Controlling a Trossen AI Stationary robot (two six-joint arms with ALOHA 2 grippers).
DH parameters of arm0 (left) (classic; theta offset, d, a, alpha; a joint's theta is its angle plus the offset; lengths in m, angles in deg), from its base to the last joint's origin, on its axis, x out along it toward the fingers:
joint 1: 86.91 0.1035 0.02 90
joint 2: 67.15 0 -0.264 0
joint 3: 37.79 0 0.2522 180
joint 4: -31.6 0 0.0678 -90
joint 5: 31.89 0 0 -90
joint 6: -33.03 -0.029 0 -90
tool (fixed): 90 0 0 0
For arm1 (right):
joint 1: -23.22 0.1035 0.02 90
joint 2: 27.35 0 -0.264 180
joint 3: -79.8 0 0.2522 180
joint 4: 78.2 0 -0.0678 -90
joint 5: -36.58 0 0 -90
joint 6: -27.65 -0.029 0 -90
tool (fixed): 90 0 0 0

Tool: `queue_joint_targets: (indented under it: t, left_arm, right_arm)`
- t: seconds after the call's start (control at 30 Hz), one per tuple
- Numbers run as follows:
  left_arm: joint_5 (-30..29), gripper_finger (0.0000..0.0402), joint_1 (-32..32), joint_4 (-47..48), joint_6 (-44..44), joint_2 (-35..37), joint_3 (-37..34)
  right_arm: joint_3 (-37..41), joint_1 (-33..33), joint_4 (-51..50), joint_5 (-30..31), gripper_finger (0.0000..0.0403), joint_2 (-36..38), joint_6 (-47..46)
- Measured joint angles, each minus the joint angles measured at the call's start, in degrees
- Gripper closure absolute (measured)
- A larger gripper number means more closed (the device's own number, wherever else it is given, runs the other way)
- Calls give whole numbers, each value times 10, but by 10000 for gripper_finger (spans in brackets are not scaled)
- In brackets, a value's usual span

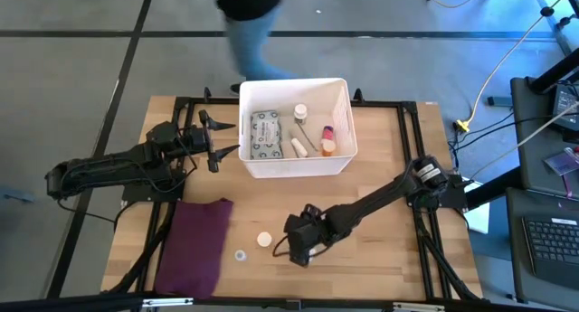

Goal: Pick & place medical supplies in basket/bin
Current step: Put the white pill bottle into the white bin

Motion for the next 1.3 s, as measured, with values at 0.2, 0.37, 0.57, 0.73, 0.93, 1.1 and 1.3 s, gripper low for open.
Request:
queue_joint_targets:
  t: [0.2, 0.37, 0.57, 0.73, 0.93, 1.1, 1.3]
  left_arm:
    - [0, 111, 0, 0, 0, 0, 0]
    - [0, 111, 0, 0, 0, 0, 0]
    - [0, 111, 0, 0, 0, 0, 0]
    - [0, 111, 0, 0, 0, 0, 0]
    - [0, 111, 0, 0, 0, 0, 0]
    - [0, 111, 0, 0, 0, 0, 0]
    - [0, 111, 0, 0, 0, 0, 0]
  right_arm:
    - [0, 8, 7, -15, 80, -36, 2]
    - [0, 11, 7, -32, 80, -55, -7]
    - [0, 11, 1, -49, 102, -58, -20]
    - [0, 11, 3, -51, 149, -58, -19]
    - [0, 11, 5, -52, 217, -58, -20]
    - [-5, 11, 8, -52, 231, -58, -16]
    - [-60, 11, -35, -51, 213, -51, 26]
